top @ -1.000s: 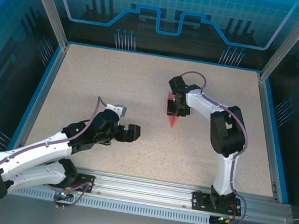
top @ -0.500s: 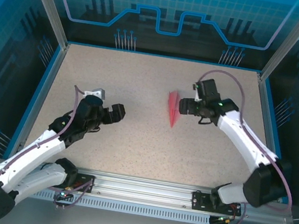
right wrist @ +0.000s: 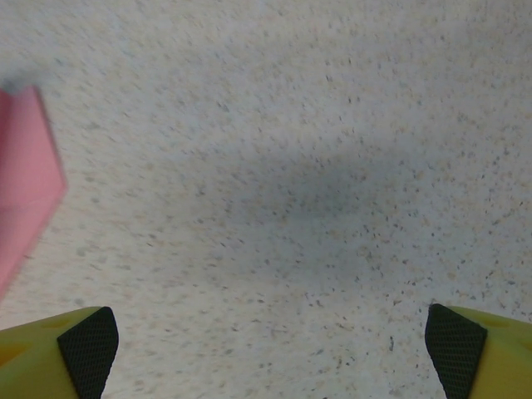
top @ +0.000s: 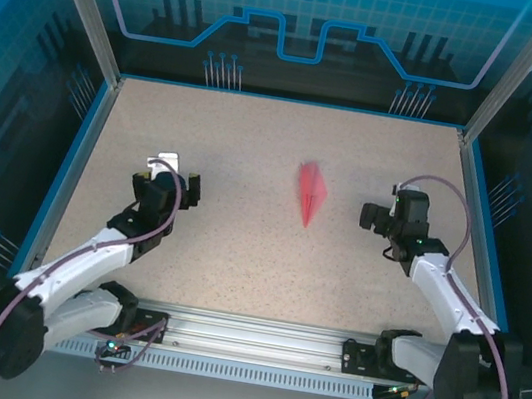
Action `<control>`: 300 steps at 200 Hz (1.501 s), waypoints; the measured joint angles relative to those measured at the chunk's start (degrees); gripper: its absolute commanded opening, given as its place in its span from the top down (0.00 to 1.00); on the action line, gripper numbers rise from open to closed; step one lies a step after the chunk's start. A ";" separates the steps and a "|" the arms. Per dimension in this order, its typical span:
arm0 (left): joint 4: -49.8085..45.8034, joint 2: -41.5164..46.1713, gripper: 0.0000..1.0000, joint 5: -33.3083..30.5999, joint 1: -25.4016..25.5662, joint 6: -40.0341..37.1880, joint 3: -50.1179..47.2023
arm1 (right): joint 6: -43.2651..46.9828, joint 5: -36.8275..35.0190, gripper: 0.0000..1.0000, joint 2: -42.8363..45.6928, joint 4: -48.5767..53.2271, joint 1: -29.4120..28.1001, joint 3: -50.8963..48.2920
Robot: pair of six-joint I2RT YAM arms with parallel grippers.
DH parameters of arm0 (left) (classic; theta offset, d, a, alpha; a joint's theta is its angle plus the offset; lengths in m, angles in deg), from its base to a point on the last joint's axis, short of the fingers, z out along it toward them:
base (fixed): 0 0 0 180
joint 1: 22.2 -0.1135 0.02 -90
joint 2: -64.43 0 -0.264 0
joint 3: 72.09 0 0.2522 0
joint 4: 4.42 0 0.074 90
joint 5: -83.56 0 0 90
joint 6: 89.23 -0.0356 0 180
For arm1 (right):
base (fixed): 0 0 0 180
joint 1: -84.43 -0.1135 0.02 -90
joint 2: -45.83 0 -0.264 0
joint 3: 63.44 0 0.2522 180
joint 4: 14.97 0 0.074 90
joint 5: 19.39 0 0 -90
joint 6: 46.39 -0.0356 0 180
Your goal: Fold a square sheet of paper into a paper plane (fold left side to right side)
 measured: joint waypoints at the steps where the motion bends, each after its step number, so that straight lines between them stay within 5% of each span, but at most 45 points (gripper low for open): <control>1: 0.57 -0.44 0.01 0.07 -0.15 -0.39 -0.26 | 0.11 -0.04 0.01 -0.15 -0.37 0.02 -0.24; 108: 37.97 -17.29 0.01 16.55 -10.97 -11.78 -10.54 | 10.82 4.42 0.01 -16.02 -44.17 0.94 -10.73; 134: 44.46 -22.69 0.01 21.11 -13.14 -12.17 -10.54 | 11.89 5.64 0.01 -19.69 -46.80 0.96 -11.47; 195: 42.45 -28.89 0.01 29.33 -20.92 -9.03 -6.01 | 12.26 7.76 0.01 -19.76 -49.55 1.86 -11.43; 300: 40.59 -28.89 0.01 33.35 -21.09 -8.70 -5.51 | 12.90 8.70 0.01 -19.76 -49.55 2.05 -11.43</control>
